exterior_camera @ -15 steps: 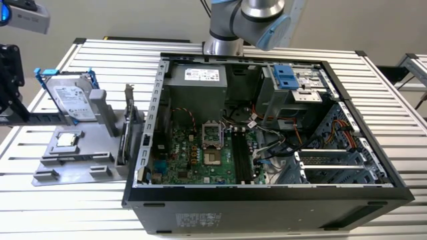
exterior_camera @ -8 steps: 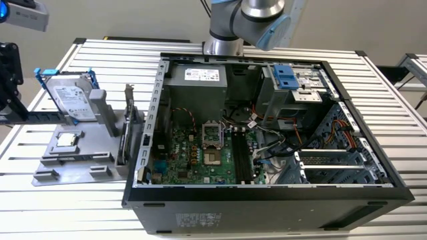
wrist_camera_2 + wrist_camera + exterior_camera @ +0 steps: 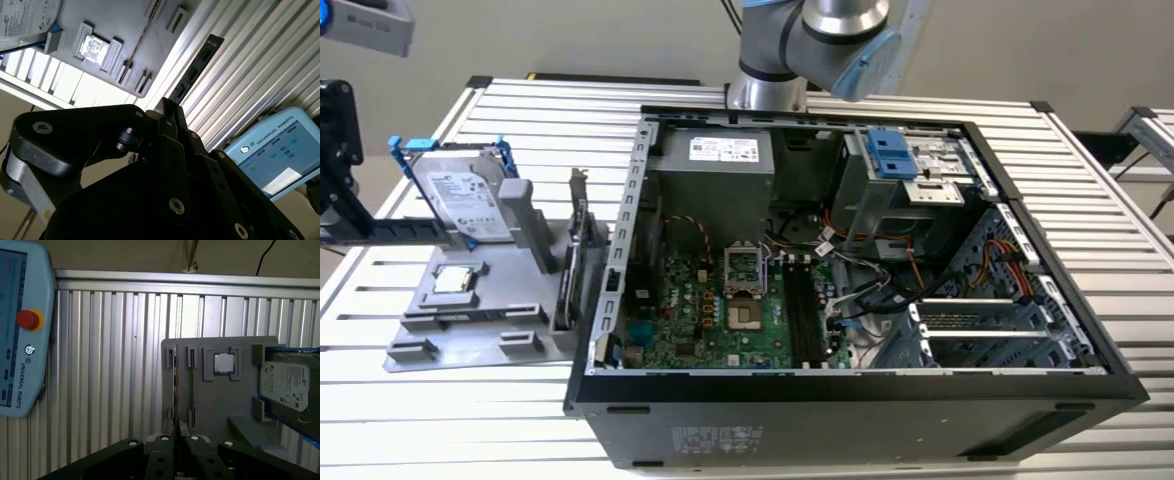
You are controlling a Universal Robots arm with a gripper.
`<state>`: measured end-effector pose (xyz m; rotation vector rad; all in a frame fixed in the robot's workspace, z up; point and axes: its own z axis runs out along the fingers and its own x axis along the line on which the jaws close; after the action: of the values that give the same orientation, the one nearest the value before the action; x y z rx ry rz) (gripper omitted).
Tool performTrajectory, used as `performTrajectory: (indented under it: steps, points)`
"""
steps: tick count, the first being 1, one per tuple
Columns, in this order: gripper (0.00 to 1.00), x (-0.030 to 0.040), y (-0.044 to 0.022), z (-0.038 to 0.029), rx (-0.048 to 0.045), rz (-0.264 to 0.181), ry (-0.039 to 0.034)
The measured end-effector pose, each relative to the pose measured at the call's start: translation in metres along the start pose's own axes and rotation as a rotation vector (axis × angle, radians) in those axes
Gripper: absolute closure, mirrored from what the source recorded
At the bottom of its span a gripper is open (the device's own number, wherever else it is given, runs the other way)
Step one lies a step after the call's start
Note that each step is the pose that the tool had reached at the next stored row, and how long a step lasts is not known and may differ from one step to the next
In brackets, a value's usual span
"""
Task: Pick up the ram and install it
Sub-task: 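Pick up the ram and move it above insertion slot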
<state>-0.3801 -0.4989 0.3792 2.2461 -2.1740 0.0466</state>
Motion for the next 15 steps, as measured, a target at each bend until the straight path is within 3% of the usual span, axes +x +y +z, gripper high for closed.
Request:
performTrajectory:
  steps: [15]
  points:
    - [1.0,0.0003,-0.0001,-0.0105,0.0,0.0,0.0001]
